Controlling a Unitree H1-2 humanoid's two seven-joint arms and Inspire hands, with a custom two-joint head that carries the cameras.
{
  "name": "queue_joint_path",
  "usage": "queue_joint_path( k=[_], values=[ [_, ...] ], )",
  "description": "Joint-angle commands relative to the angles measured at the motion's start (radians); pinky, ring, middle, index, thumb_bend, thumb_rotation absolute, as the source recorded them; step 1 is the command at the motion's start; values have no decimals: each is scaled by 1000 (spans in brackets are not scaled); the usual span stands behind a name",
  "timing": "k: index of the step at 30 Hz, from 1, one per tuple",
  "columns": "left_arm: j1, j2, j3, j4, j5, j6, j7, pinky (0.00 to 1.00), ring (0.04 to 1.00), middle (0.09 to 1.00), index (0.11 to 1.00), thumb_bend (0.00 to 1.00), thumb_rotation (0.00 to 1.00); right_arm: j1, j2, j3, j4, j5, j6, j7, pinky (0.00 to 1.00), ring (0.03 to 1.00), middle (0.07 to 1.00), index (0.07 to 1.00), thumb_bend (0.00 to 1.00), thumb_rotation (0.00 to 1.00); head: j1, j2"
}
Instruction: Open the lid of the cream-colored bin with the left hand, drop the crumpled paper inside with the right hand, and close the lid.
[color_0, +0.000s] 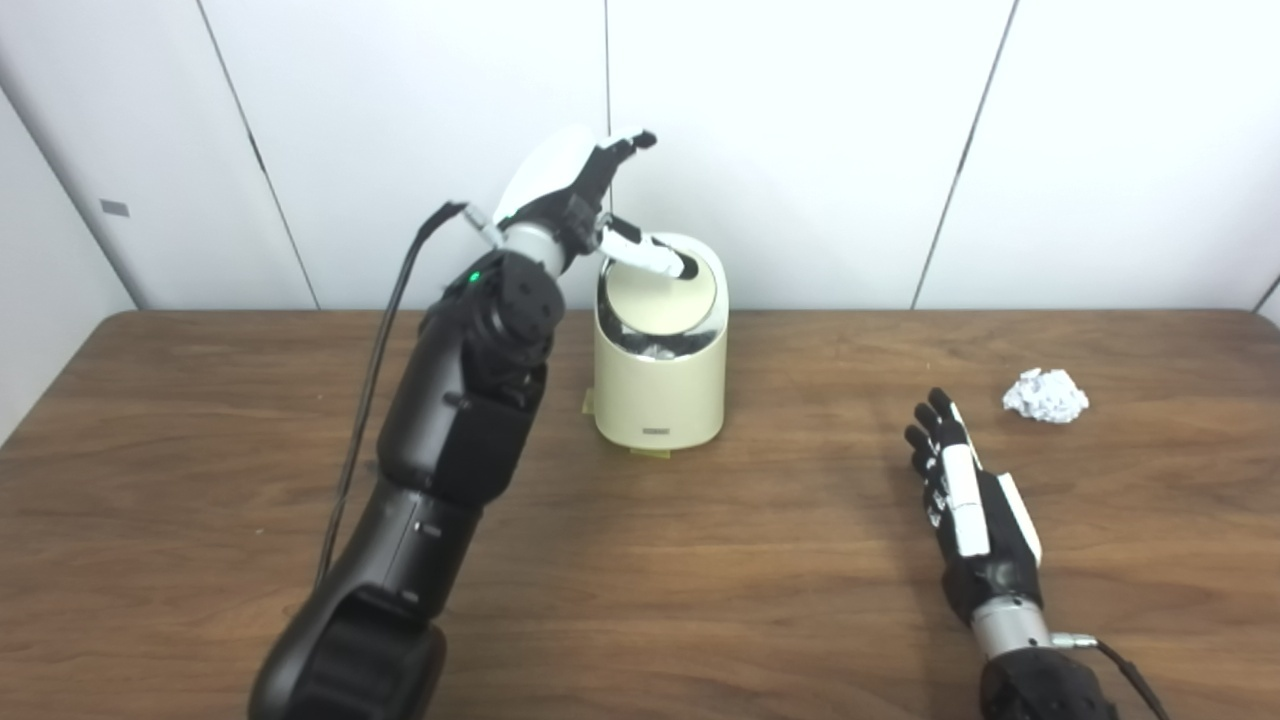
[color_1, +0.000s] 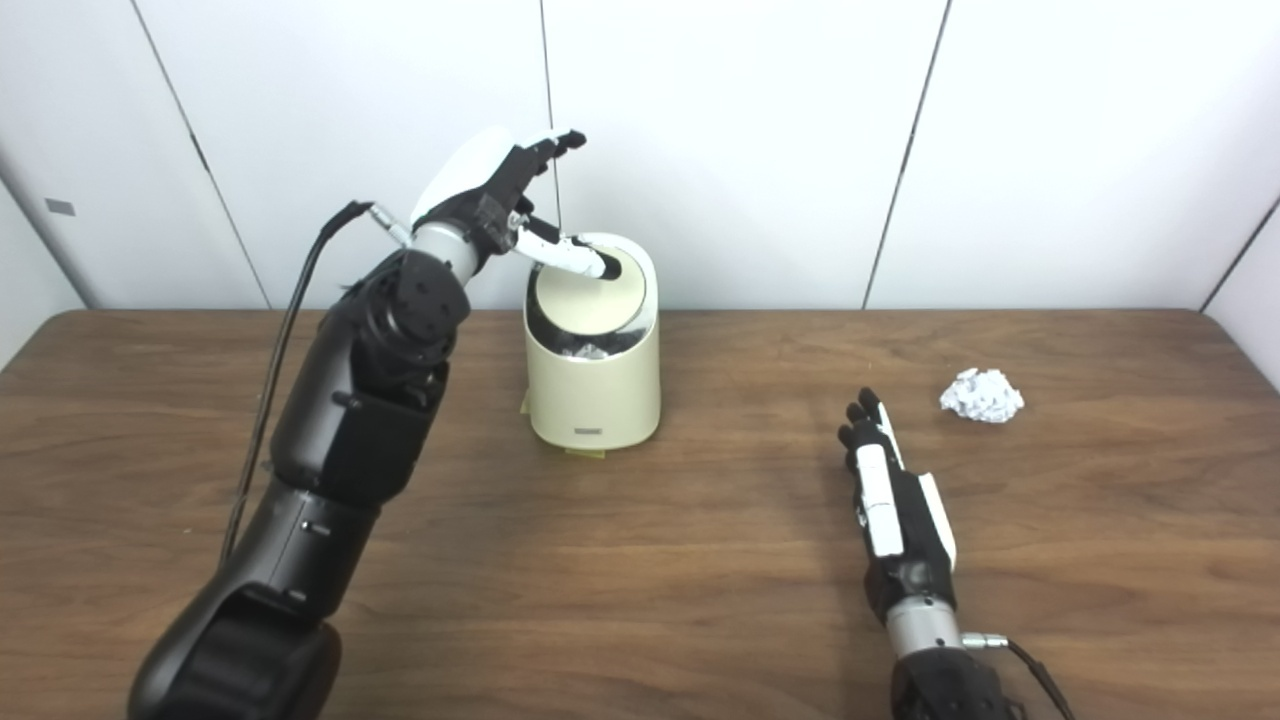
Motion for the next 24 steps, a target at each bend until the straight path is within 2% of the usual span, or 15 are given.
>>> queue_joint_path(
  k=[1,5,10,24],
  values=[
    [-82,30,-31,23,28,-50,71,843,933,941,946,941,158,-26,6,11,-4,-10,3,6,993,963,983,1000,583,964,-1,1],
    [-95,66,-113,67,68,-106,136,904,920,927,934,962,118,-29,6,19,-8,-23,10,1,998,961,981,1000,593,972,4,5],
    [-105,86,-180,95,115,-123,178,934,932,927,932,973,89,-29,2,31,-13,-54,8,-3,1000,957,982,1000,608,993,4,10],
    [-104,107,-238,100,153,-141,178,958,953,935,942,988,81,-35,-9,30,-7,-64,8,5,1000,957,981,1000,594,1000,7,19]
  ],
)
